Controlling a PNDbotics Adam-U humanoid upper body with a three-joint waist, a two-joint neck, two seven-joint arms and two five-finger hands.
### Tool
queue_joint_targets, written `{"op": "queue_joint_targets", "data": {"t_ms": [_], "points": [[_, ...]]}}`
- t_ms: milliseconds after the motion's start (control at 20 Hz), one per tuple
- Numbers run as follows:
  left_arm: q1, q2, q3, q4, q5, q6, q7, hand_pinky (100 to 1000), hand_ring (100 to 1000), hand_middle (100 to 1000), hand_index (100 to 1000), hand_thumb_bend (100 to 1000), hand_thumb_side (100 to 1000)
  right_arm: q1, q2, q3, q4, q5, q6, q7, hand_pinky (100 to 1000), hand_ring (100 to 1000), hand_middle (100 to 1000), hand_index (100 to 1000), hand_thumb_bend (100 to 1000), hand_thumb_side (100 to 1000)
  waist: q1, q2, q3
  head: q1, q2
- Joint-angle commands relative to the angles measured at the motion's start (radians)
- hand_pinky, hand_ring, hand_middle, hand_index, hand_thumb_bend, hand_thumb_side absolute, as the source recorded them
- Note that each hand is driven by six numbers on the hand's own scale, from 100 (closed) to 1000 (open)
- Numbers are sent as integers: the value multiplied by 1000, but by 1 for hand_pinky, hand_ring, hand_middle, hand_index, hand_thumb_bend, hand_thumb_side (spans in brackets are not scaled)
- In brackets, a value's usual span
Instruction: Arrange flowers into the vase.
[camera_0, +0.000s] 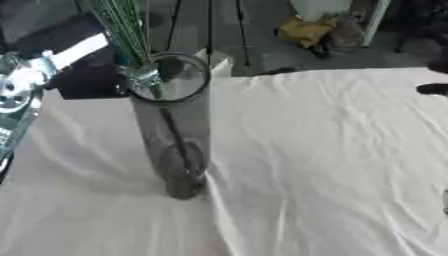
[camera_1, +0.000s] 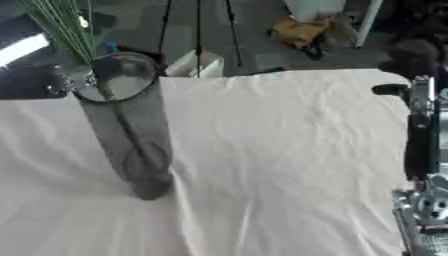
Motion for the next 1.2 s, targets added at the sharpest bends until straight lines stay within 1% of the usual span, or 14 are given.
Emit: {"op": "queue_joint_targets", "data": {"t_ms": [50, 350, 750, 1000, 1200], "points": [[-21, 36, 32, -23, 7, 4, -10, 849, 929, 922, 1000, 547, 1000, -7, -15, -7, -19, -4, 0, 1, 595, 766, 615, 764, 100, 1000, -9, -17, 2, -3, -8], [2, 67, 56, -46, 13, 9, -18, 844, 919, 909, 1000, 536, 1000, -7, -17, -9, -19, -3, -1, -2, 595, 766, 615, 764, 100, 1000, -11, -18, 7, -9, -3], [62, 112, 91, -107, 42, 25, -11, 829, 903, 892, 1000, 531, 1000, -9, -18, -11, -19, -1, -3, -5, 596, 766, 616, 765, 100, 1000, -18, -19, 17, -17, 7], [93, 124, 109, -145, 64, 44, 0, 828, 893, 880, 992, 520, 1000, -10, -18, -12, -19, -1, -4, -7, 596, 766, 616, 765, 100, 1000, -24, -21, 24, -19, 11], [91, 116, 105, -143, 82, 48, 5, 837, 894, 882, 991, 501, 1000, -13, -17, -11, -19, -2, -5, -7, 597, 767, 617, 765, 100, 1000, -28, -21, 24, -15, 7]]}}
